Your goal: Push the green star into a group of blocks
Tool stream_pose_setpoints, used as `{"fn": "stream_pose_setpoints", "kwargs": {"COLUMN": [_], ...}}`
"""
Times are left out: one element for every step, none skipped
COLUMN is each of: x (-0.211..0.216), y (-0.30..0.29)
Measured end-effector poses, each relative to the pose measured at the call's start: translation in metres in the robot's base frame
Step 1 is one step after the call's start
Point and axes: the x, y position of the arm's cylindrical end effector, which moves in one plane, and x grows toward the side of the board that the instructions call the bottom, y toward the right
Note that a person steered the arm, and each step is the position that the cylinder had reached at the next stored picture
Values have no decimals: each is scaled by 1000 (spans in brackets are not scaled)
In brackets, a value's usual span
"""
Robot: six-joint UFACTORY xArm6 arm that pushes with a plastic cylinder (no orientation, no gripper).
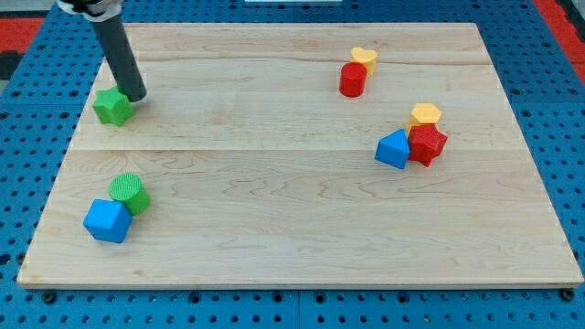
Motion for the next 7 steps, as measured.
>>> {"fn": "stream_pose_setpoints", "kwargs": {"x": [-11,7,32,49,99,143,125], "y": [-11,-34,-32,-32,-25,-14,-13]}}
